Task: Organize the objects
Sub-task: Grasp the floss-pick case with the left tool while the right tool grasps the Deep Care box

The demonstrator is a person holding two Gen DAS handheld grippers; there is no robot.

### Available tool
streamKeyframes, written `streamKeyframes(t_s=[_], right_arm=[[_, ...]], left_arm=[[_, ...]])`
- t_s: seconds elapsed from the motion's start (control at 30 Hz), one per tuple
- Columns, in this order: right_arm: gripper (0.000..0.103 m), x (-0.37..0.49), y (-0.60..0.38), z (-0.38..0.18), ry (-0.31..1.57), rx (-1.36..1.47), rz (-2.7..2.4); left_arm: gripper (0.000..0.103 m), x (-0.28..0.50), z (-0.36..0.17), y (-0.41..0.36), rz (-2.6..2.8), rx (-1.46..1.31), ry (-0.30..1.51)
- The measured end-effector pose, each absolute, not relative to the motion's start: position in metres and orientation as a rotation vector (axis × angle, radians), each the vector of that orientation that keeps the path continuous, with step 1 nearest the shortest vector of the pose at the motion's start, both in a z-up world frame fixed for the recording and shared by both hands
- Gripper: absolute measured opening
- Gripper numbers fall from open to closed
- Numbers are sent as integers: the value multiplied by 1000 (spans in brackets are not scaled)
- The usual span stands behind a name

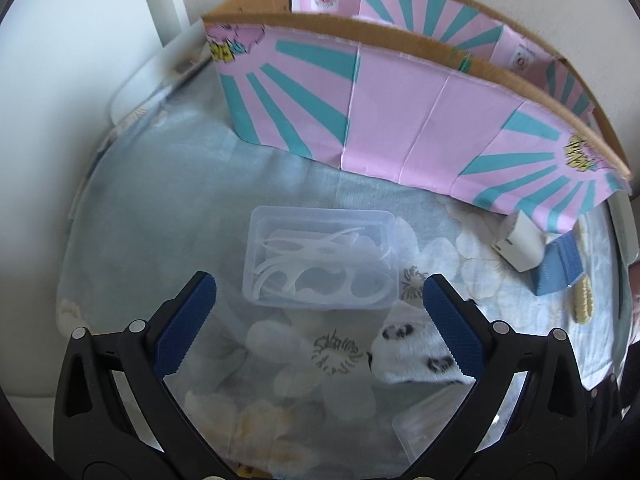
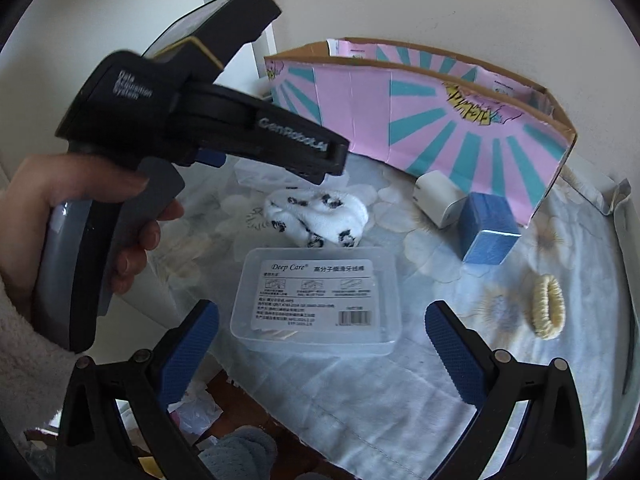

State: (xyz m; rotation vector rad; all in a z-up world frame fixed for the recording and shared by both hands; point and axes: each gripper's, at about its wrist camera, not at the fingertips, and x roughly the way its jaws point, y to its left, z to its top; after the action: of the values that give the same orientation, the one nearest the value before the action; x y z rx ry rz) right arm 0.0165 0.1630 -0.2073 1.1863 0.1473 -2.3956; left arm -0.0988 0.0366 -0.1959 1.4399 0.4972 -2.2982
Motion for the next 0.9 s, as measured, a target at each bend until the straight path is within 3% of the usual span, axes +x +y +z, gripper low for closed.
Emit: streamKeyframes(t_s=[0.3, 0.37, 0.43, 0.9], right_arm=[[103, -6, 146, -226, 150, 1265, -2430], [99, -9, 146, -227, 139, 1270, -2432], [87, -13, 145, -228, 149, 1291, -2421], [87, -25, 152, -210, 139, 1301, -2464]], left_arm=[[100, -105, -209, 36, -2292, 1456, 511], [85, -106, -210, 37, -2296, 1468, 506], [79, -106, -210, 37, -2301, 1470, 502], [78, -99, -186, 37, -2361, 1427, 559]])
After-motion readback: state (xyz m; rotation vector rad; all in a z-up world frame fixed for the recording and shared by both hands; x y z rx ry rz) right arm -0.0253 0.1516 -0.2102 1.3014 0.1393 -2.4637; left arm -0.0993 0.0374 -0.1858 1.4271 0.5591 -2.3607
